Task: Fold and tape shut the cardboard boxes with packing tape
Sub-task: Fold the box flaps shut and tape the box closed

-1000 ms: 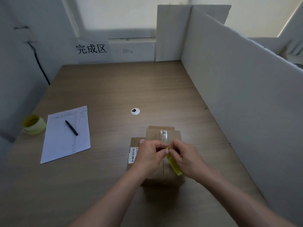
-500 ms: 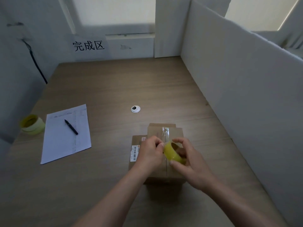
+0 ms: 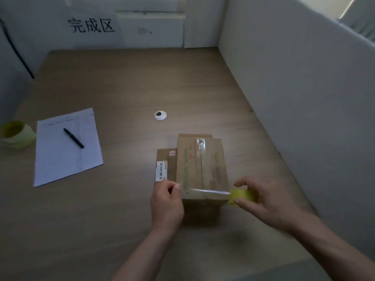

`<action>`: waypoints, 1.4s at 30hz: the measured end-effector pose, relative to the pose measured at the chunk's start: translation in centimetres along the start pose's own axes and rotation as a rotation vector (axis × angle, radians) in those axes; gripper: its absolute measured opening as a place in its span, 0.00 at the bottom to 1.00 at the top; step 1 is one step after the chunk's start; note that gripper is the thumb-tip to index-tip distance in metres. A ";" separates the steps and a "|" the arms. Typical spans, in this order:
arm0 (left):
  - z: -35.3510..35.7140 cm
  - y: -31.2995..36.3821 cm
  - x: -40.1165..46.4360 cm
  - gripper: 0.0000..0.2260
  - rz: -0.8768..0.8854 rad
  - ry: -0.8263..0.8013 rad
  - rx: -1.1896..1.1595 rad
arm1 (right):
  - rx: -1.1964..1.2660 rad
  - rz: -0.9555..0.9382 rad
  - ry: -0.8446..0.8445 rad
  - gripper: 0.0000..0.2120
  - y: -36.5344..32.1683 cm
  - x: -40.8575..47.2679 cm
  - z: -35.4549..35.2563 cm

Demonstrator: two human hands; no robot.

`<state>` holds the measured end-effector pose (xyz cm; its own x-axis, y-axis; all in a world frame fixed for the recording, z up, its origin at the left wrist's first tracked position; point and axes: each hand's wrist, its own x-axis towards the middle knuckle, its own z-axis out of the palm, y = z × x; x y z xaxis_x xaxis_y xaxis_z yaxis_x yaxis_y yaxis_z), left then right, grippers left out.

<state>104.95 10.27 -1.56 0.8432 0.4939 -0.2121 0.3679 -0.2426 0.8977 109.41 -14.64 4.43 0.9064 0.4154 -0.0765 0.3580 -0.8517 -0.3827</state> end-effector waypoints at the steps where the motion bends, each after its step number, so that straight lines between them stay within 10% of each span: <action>1: 0.3 -0.3 -0.3 0.08 0.001 0.011 0.013 | -0.100 -0.011 0.003 0.24 0.2 0.0 0.8; 9: 1.3 -2.1 -1.8 0.07 -0.012 0.132 0.140 | -0.393 -0.008 0.075 0.27 0.2 0.2 5.1; 42: 2.6 -5.8 1.0 0.06 -0.251 0.238 -0.142 | -0.286 -0.066 0.092 0.27 1.6 2.5 8.6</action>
<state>104.70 9.96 -7.96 0.6128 0.7076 -0.3519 0.4798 0.0206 0.8771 110.29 -12.26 -4.28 0.8912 0.4528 0.0289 0.4531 -0.8849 -0.1084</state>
